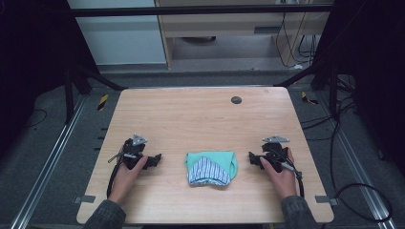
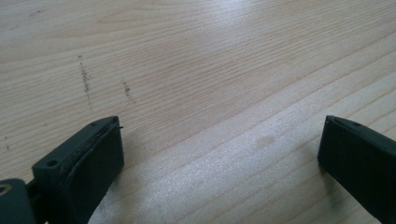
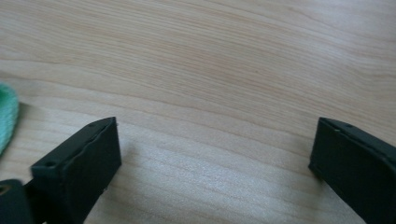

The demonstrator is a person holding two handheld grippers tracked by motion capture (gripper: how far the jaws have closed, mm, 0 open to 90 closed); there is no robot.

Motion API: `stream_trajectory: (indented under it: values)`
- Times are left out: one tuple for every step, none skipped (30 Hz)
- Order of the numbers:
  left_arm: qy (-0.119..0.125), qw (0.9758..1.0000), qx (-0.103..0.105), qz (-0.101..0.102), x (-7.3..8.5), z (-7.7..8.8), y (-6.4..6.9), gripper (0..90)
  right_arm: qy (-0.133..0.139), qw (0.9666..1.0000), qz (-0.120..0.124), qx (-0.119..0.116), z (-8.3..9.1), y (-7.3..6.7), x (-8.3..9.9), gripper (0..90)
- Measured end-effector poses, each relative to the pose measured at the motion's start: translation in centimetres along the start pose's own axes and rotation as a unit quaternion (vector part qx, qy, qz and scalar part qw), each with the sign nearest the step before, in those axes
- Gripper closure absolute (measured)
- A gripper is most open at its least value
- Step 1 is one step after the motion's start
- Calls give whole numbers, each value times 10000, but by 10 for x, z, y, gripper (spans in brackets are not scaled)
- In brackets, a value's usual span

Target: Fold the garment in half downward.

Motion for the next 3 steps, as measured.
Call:
stream_trajectory:
  values:
    - [1, 10000, 2, 1, 0, 0, 0, 0, -36, 10000, -71, 34, 0, 0, 0, 2]
    - [-3, 10000, 3, 0, 0, 0, 0, 0, -38, 10000, -72, 57, 0, 0, 0, 2]
    - [2, 10000, 2, 4, 0, 0, 0, 0, -36, 9999, -75, 59, 0, 0, 0, 3]
Point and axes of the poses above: each handheld gripper's, and its own axes: z roughly backward along the jaws, x roughly out of its underside, y roughly to its right, the point moved 9 cm from there along -z, roughly forward along the jaws, and after that the axes turned 12 degrees about x, right-handed, at the moved point
